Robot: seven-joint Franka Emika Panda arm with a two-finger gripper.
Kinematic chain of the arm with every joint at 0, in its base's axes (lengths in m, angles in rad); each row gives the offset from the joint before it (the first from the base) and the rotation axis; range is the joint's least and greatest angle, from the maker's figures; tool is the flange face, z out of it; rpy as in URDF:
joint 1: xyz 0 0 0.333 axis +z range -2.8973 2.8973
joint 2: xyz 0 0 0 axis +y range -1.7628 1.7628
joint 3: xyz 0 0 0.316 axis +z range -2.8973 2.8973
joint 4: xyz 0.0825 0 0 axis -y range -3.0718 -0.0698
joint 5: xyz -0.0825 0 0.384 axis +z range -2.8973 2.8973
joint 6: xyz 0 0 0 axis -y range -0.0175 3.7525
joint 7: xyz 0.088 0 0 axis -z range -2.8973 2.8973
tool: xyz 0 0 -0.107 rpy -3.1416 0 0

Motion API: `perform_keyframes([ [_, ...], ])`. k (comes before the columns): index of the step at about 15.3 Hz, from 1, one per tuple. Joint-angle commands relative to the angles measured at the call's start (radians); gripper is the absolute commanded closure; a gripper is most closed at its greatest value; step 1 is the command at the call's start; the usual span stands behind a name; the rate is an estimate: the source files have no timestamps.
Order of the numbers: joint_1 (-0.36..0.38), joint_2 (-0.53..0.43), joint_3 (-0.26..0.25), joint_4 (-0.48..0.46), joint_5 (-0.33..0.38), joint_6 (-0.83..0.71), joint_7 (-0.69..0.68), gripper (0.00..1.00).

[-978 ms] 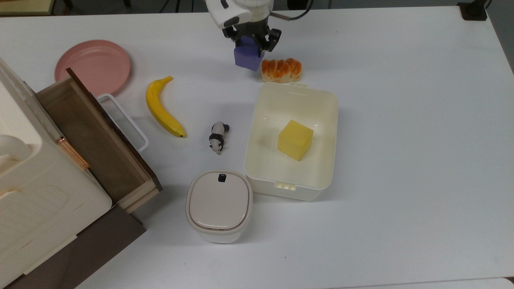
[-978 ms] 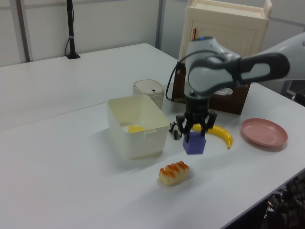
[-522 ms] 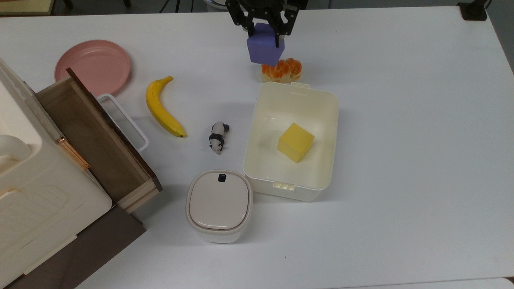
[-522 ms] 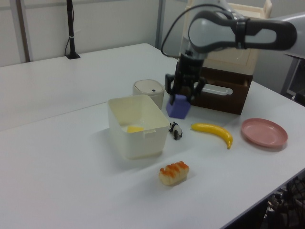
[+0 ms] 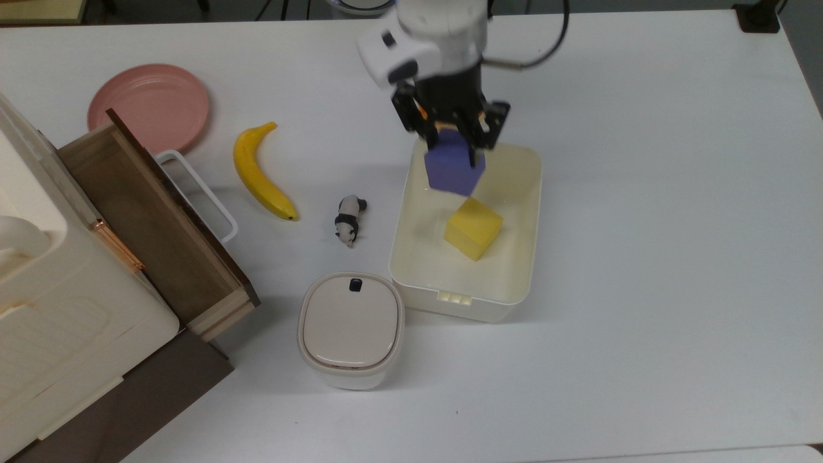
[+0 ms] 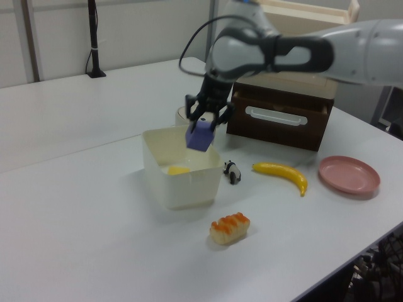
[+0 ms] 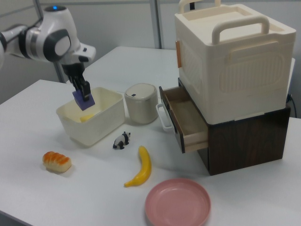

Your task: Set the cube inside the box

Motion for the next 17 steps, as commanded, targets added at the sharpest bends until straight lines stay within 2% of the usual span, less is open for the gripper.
perform_keyframes([
  [1, 0.035, 0.079, -0.009, 0.072, 0.006, 0.021, 0.049, 0.61],
  [2, 0.035, 0.093, -0.009, 0.083, 0.006, 0.021, 0.062, 0.35],
  [3, 0.035, 0.099, -0.009, 0.086, 0.003, 0.023, 0.074, 0.04],
  [4, 0.035, 0.099, -0.009, 0.089, -0.006, 0.023, 0.076, 0.0],
  [8, 0.029, 0.076, -0.017, 0.092, -0.015, 0.013, 0.068, 0.0],
  [11, 0.024, 0.032, -0.023, 0.108, -0.067, -0.046, 0.056, 0.0],
  [14, 0.023, -0.022, -0.028, 0.108, -0.124, -0.228, -0.083, 0.0],
  [17, -0.012, -0.079, -0.026, 0.1, -0.139, -0.361, -0.222, 0.0],
])
